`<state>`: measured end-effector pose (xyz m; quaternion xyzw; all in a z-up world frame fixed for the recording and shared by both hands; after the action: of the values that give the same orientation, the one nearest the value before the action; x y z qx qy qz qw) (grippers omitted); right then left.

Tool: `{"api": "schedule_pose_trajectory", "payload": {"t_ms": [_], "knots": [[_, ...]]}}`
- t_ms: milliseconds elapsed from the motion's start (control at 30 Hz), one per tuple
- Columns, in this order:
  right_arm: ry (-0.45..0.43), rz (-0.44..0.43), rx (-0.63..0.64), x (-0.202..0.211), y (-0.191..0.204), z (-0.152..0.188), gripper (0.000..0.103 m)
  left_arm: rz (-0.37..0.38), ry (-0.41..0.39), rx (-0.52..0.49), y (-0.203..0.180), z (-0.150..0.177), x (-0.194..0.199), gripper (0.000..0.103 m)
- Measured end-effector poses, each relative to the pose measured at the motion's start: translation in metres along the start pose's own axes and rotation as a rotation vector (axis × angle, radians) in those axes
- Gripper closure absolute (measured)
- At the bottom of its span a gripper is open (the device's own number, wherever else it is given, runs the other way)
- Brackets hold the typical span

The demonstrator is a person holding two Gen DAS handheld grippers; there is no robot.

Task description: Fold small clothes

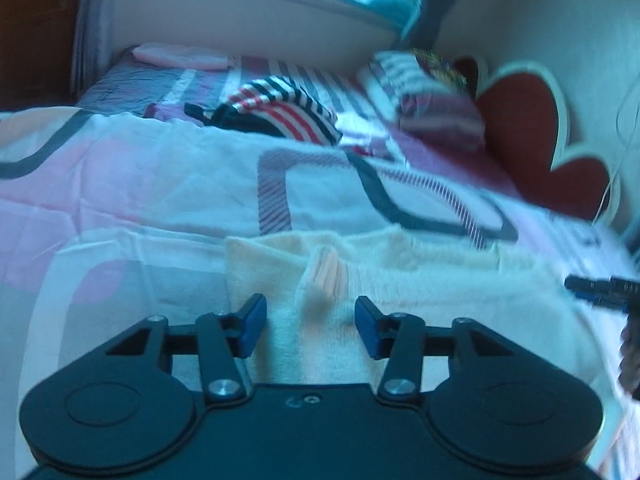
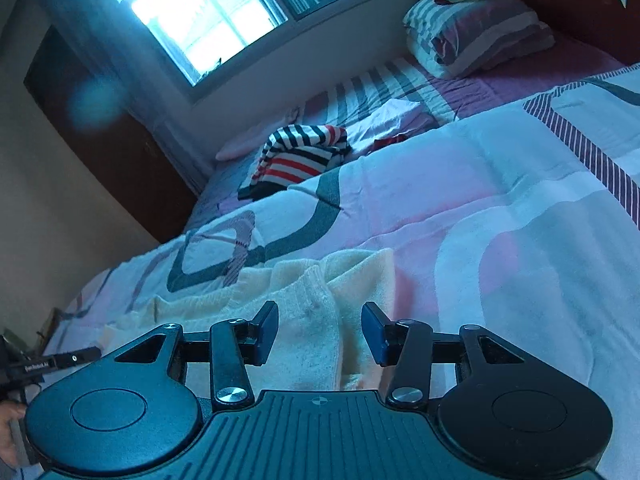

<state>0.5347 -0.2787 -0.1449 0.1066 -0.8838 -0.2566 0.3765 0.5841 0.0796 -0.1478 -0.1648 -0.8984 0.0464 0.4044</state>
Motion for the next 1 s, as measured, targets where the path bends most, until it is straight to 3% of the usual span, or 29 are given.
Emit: {"api": "schedule_pose_trajectory", "payload": {"t_ms": [100, 167, 233, 267, 300, 367, 567, 867, 967, 1000], "knots": [[0.025, 0.032, 0.074, -0.010, 0.006, 0.004, 0.068, -0.018, 0.008, -0.037, -0.002, 0.000, -0.006, 0.057], [0.042, 0.056, 0.113, -0.016, 0.008, 0.007, 0.088, -0.013, 0.008, -0.039, -0.004, 0.000, -0.007, 0.058], [0.042, 0.060, 0.129, -0.020, 0.009, 0.010, 0.093, -0.010, 0.003, -0.041, -0.004, -0.001, -0.008, 0.064], [0.039, 0.063, 0.133, -0.020, 0.009, 0.010, 0.098, -0.009, 0.000, -0.043, -0.004, -0.001, -0.008, 0.075], [0.034, 0.064, 0.140, -0.020, 0.009, 0.011, 0.101, -0.002, -0.004, -0.039, -0.004, -0.002, -0.007, 0.092], [0.009, 0.071, 0.168, -0.017, 0.012, 0.012, 0.101, 0.010, -0.031, -0.021, -0.004, -0.005, -0.003, 0.100], [-0.137, 0.062, 0.173, 0.005, 0.020, -0.004, 0.101, 0.015, -0.159, -0.033, -0.014, -0.025, 0.016, 0.101], [-0.064, 0.114, 0.122, -0.030, -0.001, -0.007, 0.101, -0.052, -0.069, -0.035, -0.010, -0.026, -0.036, 0.101], [-0.077, 0.116, 0.109, -0.029, -0.005, -0.006, 0.101, -0.072, -0.088, -0.037, -0.008, -0.020, -0.037, 0.090], [-0.073, 0.127, 0.108, -0.027, -0.005, -0.007, 0.101, -0.102, -0.094, -0.036, -0.006, -0.020, -0.032, 0.076]]}}
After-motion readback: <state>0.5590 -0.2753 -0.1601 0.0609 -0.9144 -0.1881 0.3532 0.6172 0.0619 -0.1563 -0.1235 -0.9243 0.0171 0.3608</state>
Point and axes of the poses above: each gripper's, at about its wrist camera, not at the fingertips, and x roughly against the way its jaws point, y to its left, z to its underside, the point moved 6 cm from there along -x, roughly the way its jaws point, and after that the axes turned 3 degrees about -x, right-handed, at the moved point
